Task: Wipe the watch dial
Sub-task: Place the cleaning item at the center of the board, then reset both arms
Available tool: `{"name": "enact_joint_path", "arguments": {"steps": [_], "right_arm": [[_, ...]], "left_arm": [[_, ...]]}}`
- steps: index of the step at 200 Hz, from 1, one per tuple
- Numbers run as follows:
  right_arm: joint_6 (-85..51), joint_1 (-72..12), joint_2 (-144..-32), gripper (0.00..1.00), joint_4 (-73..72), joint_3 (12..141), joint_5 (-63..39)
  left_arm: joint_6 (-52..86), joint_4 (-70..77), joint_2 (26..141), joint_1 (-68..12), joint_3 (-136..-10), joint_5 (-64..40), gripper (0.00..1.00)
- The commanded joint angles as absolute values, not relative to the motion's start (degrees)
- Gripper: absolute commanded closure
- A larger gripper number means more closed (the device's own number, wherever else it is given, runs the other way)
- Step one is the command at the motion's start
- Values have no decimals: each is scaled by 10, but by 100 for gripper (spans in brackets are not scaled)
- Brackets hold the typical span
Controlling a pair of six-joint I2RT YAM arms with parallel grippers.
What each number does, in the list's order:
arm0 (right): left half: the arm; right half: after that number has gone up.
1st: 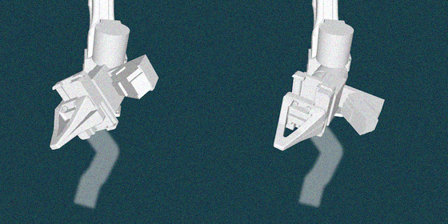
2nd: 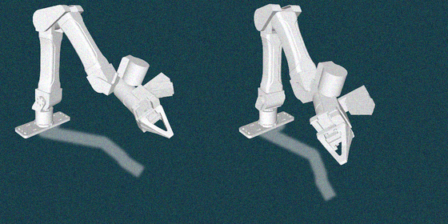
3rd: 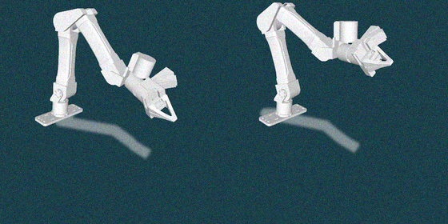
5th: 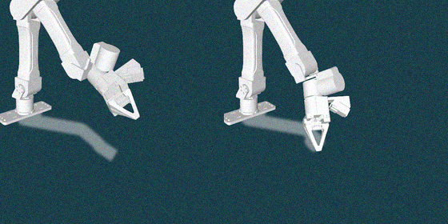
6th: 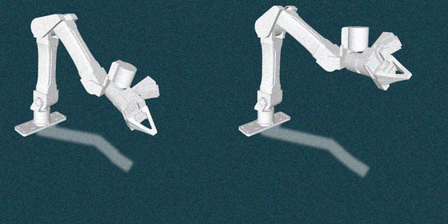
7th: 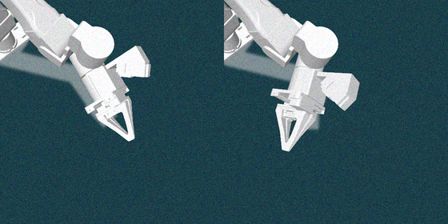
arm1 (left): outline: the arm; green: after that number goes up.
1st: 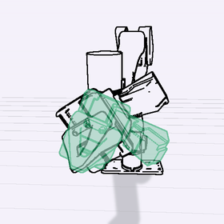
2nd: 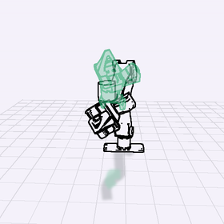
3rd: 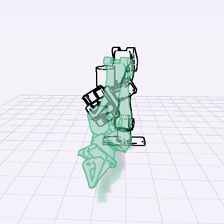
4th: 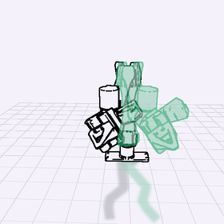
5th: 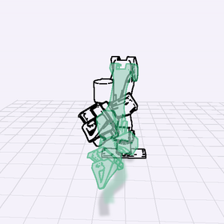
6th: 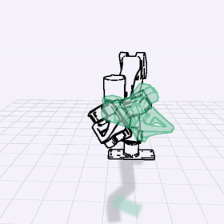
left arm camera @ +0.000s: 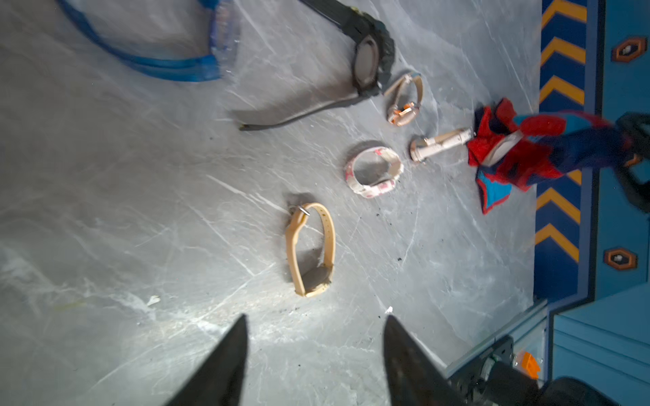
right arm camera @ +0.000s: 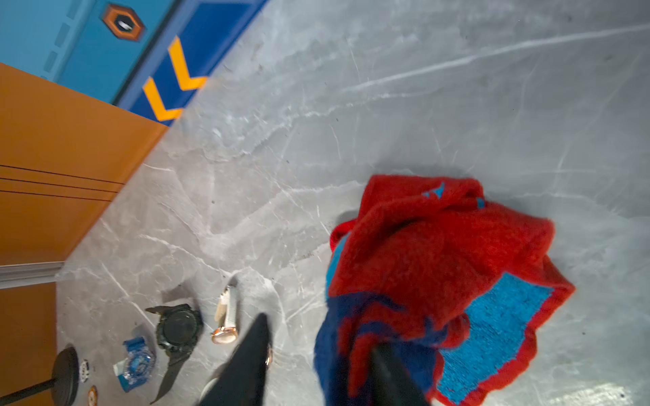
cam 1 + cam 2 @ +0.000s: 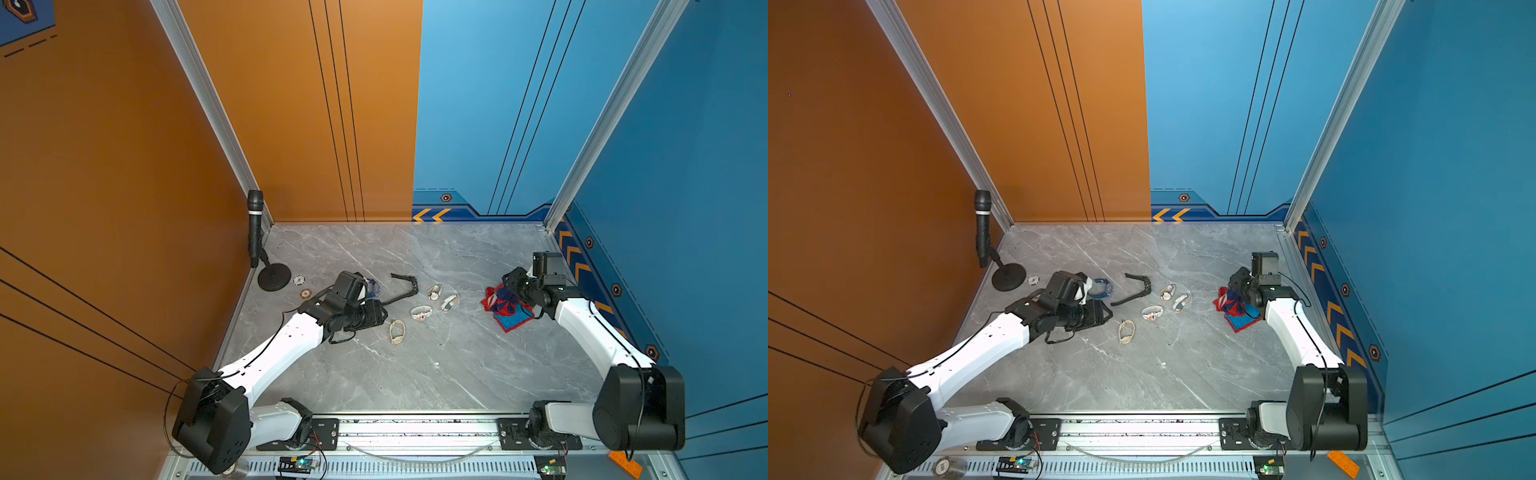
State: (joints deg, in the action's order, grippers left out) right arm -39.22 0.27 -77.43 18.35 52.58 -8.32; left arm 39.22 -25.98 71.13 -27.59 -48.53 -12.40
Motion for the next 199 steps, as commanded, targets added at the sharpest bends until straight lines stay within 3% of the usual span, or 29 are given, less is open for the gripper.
{"name": "enact_joint_path", "arguments": {"steps": [1, 18, 90, 123, 135, 171, 199], "right_arm": [[-371, 1, -789, 0, 259, 571, -56], [-360, 4, -774, 0, 291, 574, -16], [-313, -1, -640, 0, 372, 620, 126], [-171, -21, -594, 0, 136, 491, 54], [-115, -37, -598, 0, 35, 427, 78], [-51, -33, -696, 0, -155, 334, 84], [-22, -31, -769, 0, -206, 326, 83]], "left_arm": [[389, -288, 685, -247, -456, -106, 17], [387, -290, 661, -225, -446, -98, 8], [388, -309, 528, -130, -429, 35, 3], [316, -196, 466, -125, -363, 139, 1], [289, -135, 445, -125, -325, 169, 1], [201, 27, 417, -119, -236, 221, 2], [118, 129, 430, -100, -186, 213, 2]]}}
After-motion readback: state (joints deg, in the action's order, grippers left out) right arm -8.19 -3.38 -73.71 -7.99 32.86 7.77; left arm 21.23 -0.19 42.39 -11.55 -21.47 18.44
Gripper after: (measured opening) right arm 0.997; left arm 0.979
